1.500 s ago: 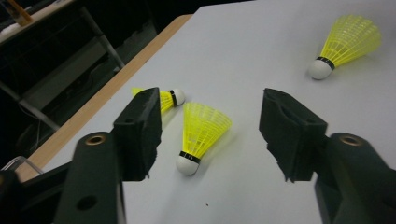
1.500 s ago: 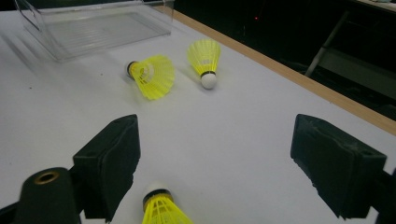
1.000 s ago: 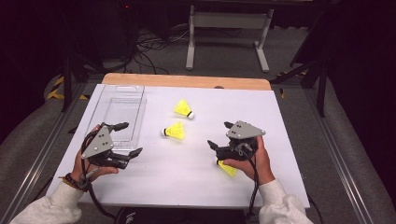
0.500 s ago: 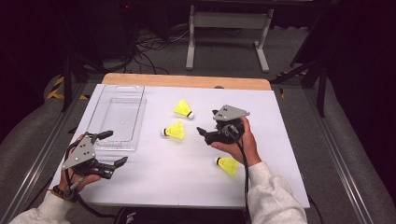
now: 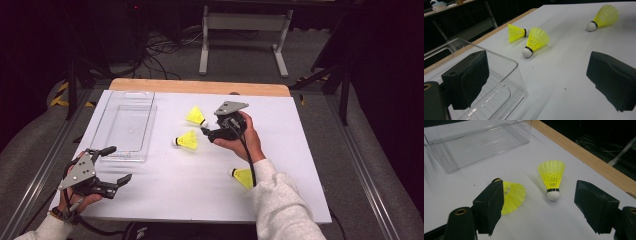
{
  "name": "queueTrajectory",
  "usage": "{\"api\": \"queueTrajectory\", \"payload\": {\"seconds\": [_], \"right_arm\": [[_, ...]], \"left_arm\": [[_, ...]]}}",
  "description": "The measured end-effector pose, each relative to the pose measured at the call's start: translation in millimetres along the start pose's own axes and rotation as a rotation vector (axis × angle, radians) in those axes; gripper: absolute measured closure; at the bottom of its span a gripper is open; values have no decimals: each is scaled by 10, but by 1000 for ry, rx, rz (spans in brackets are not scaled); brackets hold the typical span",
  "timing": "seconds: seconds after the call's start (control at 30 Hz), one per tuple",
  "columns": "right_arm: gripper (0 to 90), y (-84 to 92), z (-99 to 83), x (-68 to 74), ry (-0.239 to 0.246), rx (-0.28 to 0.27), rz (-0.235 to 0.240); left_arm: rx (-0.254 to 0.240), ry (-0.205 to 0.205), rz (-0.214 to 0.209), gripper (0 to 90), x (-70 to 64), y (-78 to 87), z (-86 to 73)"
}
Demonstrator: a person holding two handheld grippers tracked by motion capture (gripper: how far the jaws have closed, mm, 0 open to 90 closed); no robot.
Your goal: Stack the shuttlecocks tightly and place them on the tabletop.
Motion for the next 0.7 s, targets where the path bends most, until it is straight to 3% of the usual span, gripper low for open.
{"api": "queueTrajectory", "payload": {"seconds": [0.3,0.47,0.7], "right_arm": [[256,-241,52,20,15,49,13],[255,-377,144,-52,29,92,3],[258,-680,149,-199,2,161,10]], "left_arm": [[-1,11,-13,52,-22,14,-42],[0,14,-14,52,-23,23,-58],[0,36,-13,52,-5,54,-107]]}}
Point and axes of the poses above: each handheld gripper's, and its own axes: y roughly backward along the jaws, z roughly out of its top, x roughly to its left, the point moved 6 cm from there along -y, roughly forward along the jaws, and after that the axes turned 9 degrees about -y, right-handed, at the moved point
